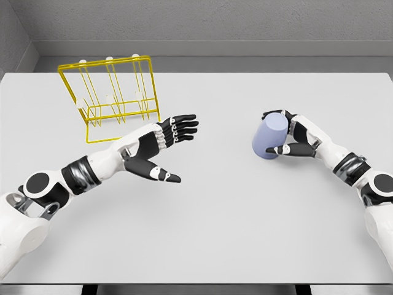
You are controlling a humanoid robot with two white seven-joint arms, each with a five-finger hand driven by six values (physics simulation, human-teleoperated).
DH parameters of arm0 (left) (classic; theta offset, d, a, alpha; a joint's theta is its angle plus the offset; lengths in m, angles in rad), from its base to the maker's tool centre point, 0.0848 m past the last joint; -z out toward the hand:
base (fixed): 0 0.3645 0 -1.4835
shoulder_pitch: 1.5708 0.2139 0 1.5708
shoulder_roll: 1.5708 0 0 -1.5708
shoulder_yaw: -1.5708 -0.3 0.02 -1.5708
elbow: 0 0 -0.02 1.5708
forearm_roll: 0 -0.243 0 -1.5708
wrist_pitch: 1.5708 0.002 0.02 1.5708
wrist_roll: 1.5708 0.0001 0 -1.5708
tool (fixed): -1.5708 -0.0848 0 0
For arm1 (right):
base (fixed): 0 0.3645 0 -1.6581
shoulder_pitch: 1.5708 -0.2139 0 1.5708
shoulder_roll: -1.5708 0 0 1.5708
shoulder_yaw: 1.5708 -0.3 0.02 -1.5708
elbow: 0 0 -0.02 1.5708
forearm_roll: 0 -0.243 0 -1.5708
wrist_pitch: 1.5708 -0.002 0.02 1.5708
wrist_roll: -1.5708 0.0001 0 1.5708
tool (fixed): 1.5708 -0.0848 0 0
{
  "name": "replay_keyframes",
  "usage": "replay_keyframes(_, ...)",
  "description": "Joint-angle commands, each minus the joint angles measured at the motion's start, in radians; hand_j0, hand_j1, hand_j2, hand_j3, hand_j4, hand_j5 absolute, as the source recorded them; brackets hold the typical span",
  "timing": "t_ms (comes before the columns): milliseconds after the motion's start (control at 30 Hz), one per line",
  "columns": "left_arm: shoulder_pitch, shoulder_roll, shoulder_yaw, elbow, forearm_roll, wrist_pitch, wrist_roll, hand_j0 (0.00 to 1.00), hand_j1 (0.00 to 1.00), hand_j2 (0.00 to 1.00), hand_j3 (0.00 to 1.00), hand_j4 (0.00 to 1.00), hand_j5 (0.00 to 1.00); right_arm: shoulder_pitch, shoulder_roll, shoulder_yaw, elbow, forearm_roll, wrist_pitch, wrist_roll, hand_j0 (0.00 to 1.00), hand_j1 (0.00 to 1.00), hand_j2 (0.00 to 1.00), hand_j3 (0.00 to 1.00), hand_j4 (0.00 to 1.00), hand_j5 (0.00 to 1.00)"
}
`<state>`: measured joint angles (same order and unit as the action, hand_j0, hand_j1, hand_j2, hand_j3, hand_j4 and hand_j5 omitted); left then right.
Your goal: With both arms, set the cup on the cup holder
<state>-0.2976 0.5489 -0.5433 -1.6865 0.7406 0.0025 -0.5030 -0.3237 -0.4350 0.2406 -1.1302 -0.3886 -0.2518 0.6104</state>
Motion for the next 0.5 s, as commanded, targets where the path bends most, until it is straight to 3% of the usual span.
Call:
replay_keyframes(0, 0.0, -0.001, 0.0, 0.002, 0.003, 0.001, 0.0, 1.0, 1.0, 1.0, 1.0, 1.0, 1.0, -0.002, -0.001, 0.0, -0.002, -0.004, -0.001, 0.001, 0.59, 0.59, 0.59, 0.59, 0.59, 0.59)
replay_keyframes(467, 0.0, 0.002, 0.0, 0.001, 0.003, -0.001, -0.003, 1.0, 1.0, 1.0, 1.0, 1.0, 1.0, -0.04, 0.024, 0.002, -0.033, -0.006, 0.002, 0.001, 0.59, 0.59, 0.59, 0.59, 0.59, 0.59)
